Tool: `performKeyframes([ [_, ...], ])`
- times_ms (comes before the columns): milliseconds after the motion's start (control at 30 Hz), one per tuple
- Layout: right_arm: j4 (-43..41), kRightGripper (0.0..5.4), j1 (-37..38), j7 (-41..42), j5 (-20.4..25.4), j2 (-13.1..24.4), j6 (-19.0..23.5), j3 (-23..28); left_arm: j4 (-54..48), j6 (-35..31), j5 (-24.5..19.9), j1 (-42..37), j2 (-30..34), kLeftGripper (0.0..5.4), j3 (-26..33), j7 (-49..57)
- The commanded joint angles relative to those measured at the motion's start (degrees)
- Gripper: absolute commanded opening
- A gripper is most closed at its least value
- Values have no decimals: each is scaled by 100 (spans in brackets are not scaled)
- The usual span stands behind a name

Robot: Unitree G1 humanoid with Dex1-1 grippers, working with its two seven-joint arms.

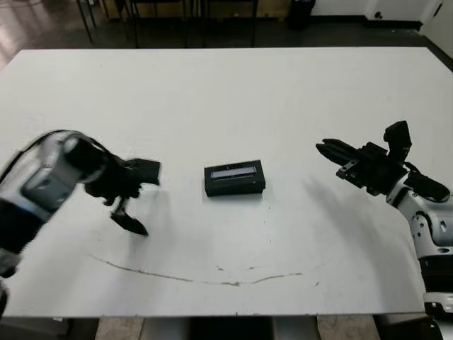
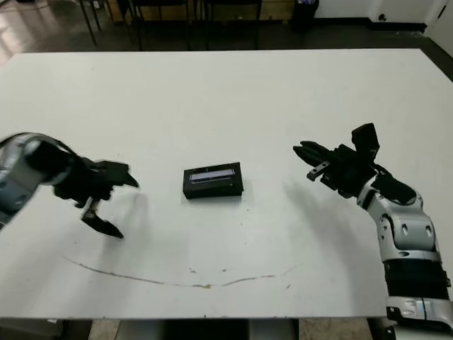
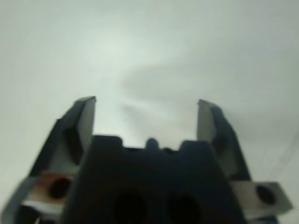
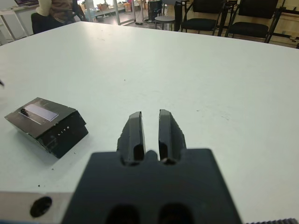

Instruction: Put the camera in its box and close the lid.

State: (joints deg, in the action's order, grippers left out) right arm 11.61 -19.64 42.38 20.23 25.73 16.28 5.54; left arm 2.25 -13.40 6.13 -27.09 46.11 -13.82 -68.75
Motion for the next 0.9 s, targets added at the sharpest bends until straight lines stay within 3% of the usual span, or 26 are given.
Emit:
performKeyframes([
  [33, 134, 0, -23, 9, -115, -27, -177, -44, -369, -129, -888, 495, -568, 262, 1137, 921],
  [167, 228, 0, -94, 7, -155, -68, -288, -74, -1095, -406, -1676, 772, -1542, 167, 1715, 2114],
  [400, 318, 0, -182, 28, -105, -125, -214, -77, -1957, -626, -1788, 967, -3051, 1, 1337, 3916],
  [633, 278, 0, -140, 36, -63, -169, -201, -56, -2116, -1775, -1569, 807, -3871, 1, 470, 4939],
  [800, 211, 0, -67, -43, -142, -185, -271, -81, -1615, -2162, -1209, 728, -4347, 1, -122, 5463],
  [900, 169, 0, -23, -56, -105, -207, -229, -66, -1000, -2041, -943, 603, -4501, 1, -367, 5631],
])
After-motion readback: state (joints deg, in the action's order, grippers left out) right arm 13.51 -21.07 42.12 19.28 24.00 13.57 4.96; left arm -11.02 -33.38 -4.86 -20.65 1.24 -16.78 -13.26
